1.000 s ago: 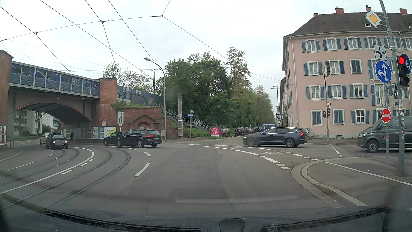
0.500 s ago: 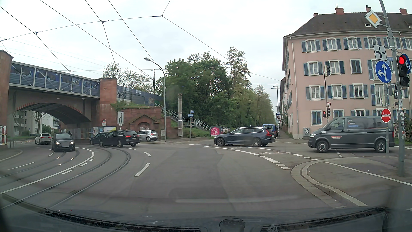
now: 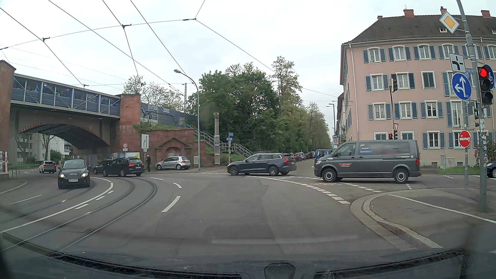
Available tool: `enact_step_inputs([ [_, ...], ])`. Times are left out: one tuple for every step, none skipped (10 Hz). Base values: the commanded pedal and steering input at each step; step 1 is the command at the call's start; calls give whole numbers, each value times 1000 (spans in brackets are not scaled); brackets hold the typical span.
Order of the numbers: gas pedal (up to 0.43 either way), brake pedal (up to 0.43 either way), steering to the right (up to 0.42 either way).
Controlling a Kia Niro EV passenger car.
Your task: Follow the waypoints while adhering to traffic rules and regulations
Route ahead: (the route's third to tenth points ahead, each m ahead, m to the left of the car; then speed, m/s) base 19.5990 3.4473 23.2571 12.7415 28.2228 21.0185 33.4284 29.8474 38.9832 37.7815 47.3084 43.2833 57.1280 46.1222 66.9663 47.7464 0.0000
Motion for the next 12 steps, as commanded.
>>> enact_step_inputs([
  [0,244,-8],
  [0,238,-8],
  [0,244,-8],
  [0,244,-8],
  [0,244,-8],
  [0,238,-8],
  [0,244,-8],
  [0,244,-8],
  [0,238,-8],
  [0,244,-8],
  [0,244,-8],
  [0,244,-8],
])
